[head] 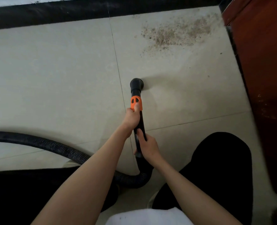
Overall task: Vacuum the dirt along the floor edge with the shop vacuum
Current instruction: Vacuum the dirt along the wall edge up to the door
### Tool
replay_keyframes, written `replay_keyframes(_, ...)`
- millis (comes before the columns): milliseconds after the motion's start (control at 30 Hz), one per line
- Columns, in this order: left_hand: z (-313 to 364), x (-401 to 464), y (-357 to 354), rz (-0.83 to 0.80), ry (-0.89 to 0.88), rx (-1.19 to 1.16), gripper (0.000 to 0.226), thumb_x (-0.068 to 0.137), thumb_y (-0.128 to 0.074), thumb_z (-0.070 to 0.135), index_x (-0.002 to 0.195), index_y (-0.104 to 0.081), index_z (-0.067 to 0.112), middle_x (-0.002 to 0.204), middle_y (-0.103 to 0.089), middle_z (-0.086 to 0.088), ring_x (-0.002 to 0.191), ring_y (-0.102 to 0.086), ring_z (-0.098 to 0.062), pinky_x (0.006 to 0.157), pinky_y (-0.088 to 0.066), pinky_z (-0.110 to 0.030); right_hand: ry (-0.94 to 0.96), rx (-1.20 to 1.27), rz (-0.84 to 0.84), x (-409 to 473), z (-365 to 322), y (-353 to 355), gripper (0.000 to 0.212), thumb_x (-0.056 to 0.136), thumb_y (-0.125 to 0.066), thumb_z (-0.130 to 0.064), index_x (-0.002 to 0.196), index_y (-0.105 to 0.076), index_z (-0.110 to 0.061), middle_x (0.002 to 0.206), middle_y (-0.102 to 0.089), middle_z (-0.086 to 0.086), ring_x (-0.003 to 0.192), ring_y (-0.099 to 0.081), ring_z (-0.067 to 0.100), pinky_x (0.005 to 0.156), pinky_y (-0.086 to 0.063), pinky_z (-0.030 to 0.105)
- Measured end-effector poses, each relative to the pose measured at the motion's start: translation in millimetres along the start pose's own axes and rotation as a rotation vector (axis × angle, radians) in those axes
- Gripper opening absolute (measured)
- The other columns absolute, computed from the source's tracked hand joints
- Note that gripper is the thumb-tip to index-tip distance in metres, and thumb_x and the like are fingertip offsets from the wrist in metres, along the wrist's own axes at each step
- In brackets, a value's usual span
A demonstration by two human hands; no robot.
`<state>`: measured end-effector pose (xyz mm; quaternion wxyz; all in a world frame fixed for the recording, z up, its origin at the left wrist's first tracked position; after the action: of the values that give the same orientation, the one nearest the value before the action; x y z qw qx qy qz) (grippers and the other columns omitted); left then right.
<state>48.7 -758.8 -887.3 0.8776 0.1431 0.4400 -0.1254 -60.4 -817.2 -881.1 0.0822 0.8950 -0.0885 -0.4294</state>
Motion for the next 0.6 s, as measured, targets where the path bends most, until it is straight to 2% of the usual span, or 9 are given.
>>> replay_keyframes(100, -3, -7, -1, -0.007, -0.003, 0.003, 0.059, 0.098, -0.030, 0.049, 0.125, -0.042, -0.002, 0.098, -0.054, -0.014, 0.086, -0.055, -0.027, 0.087, -0.049, -0.043, -0.004, 0.046, -0.013, -7, 4, -2, 0.047, 0.098, -0.043, -0.047, 0.079, -0.057, -0.007, 0.061, -0.062, 0.011, 0.044, -0.060, 0.014, 0.047, -0.048, 0.024)
replay_keyframes(200, -12, -14, -6, -0.044, 0.018, -0.011, 0.064, 0.096, -0.031, 0.053, 0.124, -0.046, -0.003, 0.093, -0.053, -0.012, 0.082, -0.054, -0.025, 0.082, -0.049, -0.040, -0.011, 0.061, 0.000, -17, 12, -1, 0.045, 0.098, -0.044, -0.048, 0.075, -0.055, -0.010, 0.056, -0.061, 0.009, 0.041, -0.059, 0.014, 0.048, -0.048, 0.026)
replay_keyframes(267, -16, -18, -13, -0.079, 0.029, -0.033, 0.059, 0.096, -0.033, 0.053, 0.111, -0.051, -0.001, 0.084, -0.052, -0.010, 0.074, -0.053, -0.023, 0.076, -0.047, -0.036, -0.006, 0.061, 0.019, -23, 17, 2, 0.045, 0.098, -0.044, -0.047, 0.074, -0.056, -0.011, 0.055, -0.062, 0.009, 0.042, -0.059, 0.014, 0.050, -0.048, 0.028)
replay_keyframes(333, -11, -21, -21, -0.121, 0.026, -0.009, 0.051, 0.098, -0.032, 0.050, 0.100, -0.052, 0.003, 0.082, -0.052, -0.009, 0.073, -0.052, -0.021, 0.076, -0.046, -0.036, -0.002, 0.063, 0.043, -23, 15, 9, 0.047, 0.099, -0.042, -0.048, 0.075, -0.056, -0.010, 0.057, -0.062, 0.009, 0.044, -0.060, 0.015, 0.052, -0.049, 0.029)
replay_keyframes(433, 9, -15, -31, -0.150, -0.027, 0.072, 0.044, 0.100, -0.033, 0.041, 0.110, -0.050, 0.001, 0.097, -0.055, -0.013, 0.088, -0.055, -0.025, 0.085, -0.048, -0.038, 0.010, 0.041, 0.078, -10, -1, 30, 0.050, 0.098, -0.041, -0.051, 0.074, -0.058, -0.011, 0.058, -0.062, 0.006, 0.049, -0.063, 0.017, 0.055, -0.052, 0.029)
replay_keyframes(500, 26, -8, -32, -0.158, -0.053, 0.081, 0.043, 0.101, -0.036, 0.034, 0.118, -0.050, -0.003, 0.105, -0.056, -0.014, 0.096, -0.056, -0.026, 0.091, -0.048, -0.040, 0.030, 0.002, 0.075, 5, -19, 45, 0.050, 0.097, -0.041, -0.053, 0.072, -0.058, -0.014, 0.060, -0.064, 0.007, 0.059, -0.067, 0.025, 0.064, -0.054, 0.035)
replay_keyframes(600, 49, 5, -35, -0.170, -0.061, 0.040, 0.044, 0.102, -0.037, 0.030, 0.125, -0.048, -0.006, 0.111, -0.057, -0.016, 0.099, -0.057, -0.027, 0.090, -0.050, -0.037, 0.103, -0.135, 0.077, 31, -47, 66, 0.050, 0.097, -0.039, -0.055, 0.069, -0.057, -0.017, 0.074, -0.066, 0.012, 0.077, -0.067, 0.033, 0.072, -0.052, 0.038)
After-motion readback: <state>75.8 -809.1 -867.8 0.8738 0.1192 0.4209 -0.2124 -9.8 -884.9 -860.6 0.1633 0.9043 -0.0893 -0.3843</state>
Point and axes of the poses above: each hand's wrist, its own x-axis towards the middle knuckle, its own y-axis out of the back of the hand, z = x × y, the point moved 6 cm from there along x, towards the middle knuckle
